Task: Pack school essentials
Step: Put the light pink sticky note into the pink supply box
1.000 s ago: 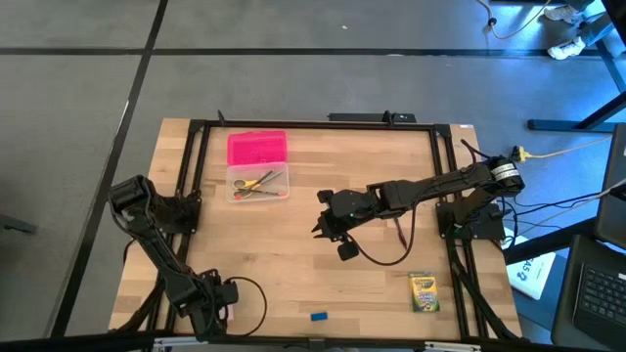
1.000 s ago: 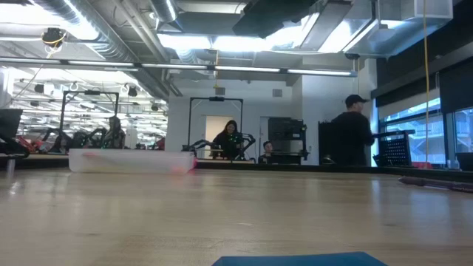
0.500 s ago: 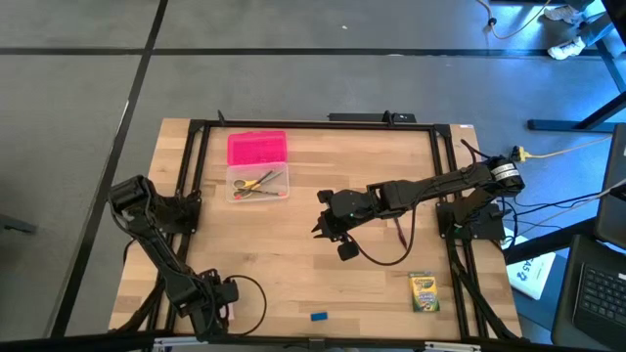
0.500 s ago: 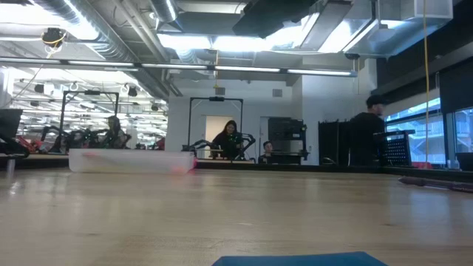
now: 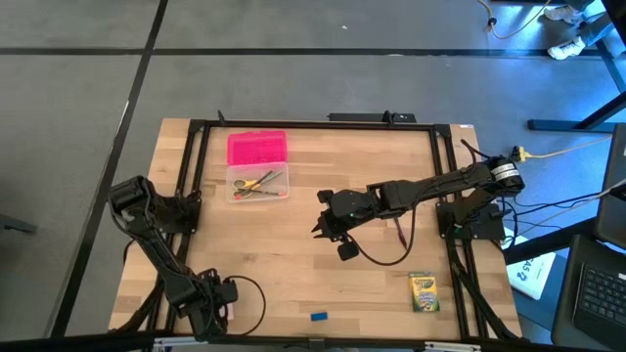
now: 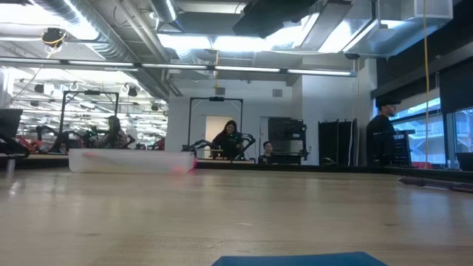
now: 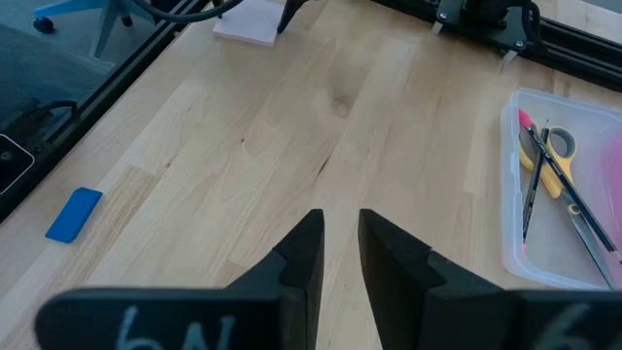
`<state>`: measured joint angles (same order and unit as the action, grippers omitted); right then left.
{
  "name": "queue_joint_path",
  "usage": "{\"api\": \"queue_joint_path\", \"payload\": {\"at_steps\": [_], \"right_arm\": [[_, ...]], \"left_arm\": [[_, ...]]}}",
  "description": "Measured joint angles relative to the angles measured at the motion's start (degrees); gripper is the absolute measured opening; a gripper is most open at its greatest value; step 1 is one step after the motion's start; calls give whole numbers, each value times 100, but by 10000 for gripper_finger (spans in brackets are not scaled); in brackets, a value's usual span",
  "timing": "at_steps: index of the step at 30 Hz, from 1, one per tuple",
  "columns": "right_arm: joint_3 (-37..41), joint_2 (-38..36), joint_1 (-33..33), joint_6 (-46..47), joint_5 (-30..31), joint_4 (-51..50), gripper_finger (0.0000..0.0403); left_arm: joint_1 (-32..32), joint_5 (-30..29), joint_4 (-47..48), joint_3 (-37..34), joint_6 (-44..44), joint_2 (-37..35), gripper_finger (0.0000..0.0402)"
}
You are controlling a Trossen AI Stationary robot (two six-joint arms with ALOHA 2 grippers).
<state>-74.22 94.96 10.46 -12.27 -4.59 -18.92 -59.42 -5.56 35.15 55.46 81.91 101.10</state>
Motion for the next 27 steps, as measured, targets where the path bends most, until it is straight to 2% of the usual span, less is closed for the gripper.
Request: {"api": "queue_joint_path", "payload": {"at_steps": [8,27], "right_arm": [[0,0,0,0,-1,0,71],[0,0,0,0,-1,0,71]], "left_arm": [[10,-151,138,1,71,4,342],[152,-738,1403,-13,173,-105,341]]}}
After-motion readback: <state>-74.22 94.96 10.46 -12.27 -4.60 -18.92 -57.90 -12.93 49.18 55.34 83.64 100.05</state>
